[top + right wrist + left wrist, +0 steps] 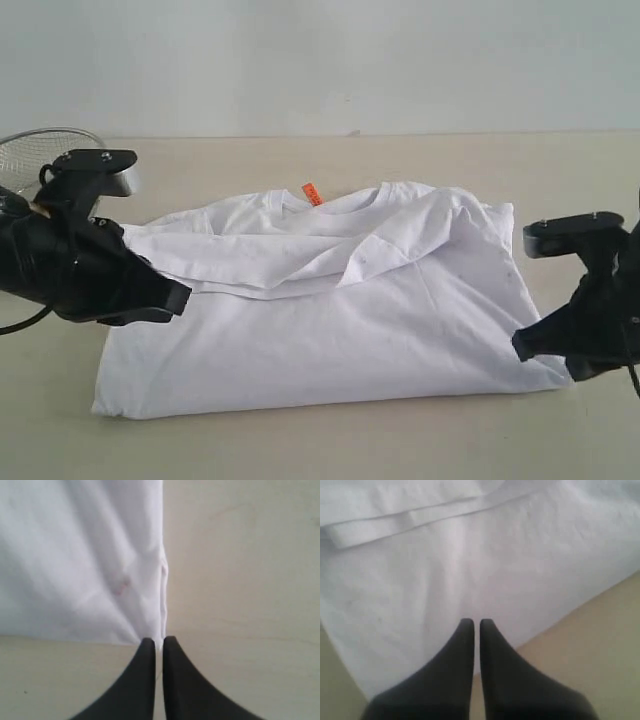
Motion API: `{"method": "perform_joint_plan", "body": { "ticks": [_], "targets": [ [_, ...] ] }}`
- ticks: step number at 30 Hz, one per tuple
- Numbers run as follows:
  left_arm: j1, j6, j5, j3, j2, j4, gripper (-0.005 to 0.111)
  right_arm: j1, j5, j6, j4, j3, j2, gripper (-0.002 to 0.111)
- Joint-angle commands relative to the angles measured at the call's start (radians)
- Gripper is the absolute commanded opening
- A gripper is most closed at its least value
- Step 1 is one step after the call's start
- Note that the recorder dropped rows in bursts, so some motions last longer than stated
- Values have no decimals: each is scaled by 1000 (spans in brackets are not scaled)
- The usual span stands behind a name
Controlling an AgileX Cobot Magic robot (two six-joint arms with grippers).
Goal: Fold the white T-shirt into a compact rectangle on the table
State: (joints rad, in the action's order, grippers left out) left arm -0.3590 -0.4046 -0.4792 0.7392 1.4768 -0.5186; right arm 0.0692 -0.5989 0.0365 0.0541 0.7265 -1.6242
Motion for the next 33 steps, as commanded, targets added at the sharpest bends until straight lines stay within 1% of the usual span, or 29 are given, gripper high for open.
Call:
{"method": "perform_joint_plan", "body": {
  "ticks": [1, 6, 9, 10, 12, 13, 17, 19, 21, 22, 25, 29, 33],
  "targets": [
    [0, -7, -12, 6, -41, 14, 5, 0, 1, -1, 0, 26, 93, 0],
    [0, -7, 40, 8, -39, 26, 5, 0, -12, -152, -191, 115, 123, 0],
    [0, -7, 46, 41, -10, 171, 5, 0, -15, -198, -233, 156, 123, 0],
    [0, -7, 55, 57, 2, 228, 6, 0, -15, -201, -244, 166, 123, 0],
    [0, -7, 66, 95, 27, 327, 15, 0, -13, -203, -253, 172, 123, 0],
    [0, -7, 66, 117, 43, 371, 22, 0, -9, -204, -253, 172, 123, 0],
    [0, -13, 48, 187, 123, 533, 55, 0, -20, -204, -282, 172, 123, 0],
    [0, -68, 10, 207, 151, 573, 63, 0, -20, -204, -292, 172, 123, 0],
    [0, -153, 1, 210, 168, 573, 62, 0, -14, -204, -296, 172, 123, 0],
    [0, -221, 1, 210, 175, 573, 61, 0, -9, -204, -300, 172, 123, 0],
    [0, -337, 35, 210, 188, 586, 60, 0, -4, -204, -307, 172, 123, 0],
    [0, -402, 90, 210, 215, 636, 60, 0, -8, -207, -309, 172, 123, 0],
    [0, -419, 119, 210, 238, 677, 60, 0, -14, -207, -313, 172, 123, 0]
  ]
}}
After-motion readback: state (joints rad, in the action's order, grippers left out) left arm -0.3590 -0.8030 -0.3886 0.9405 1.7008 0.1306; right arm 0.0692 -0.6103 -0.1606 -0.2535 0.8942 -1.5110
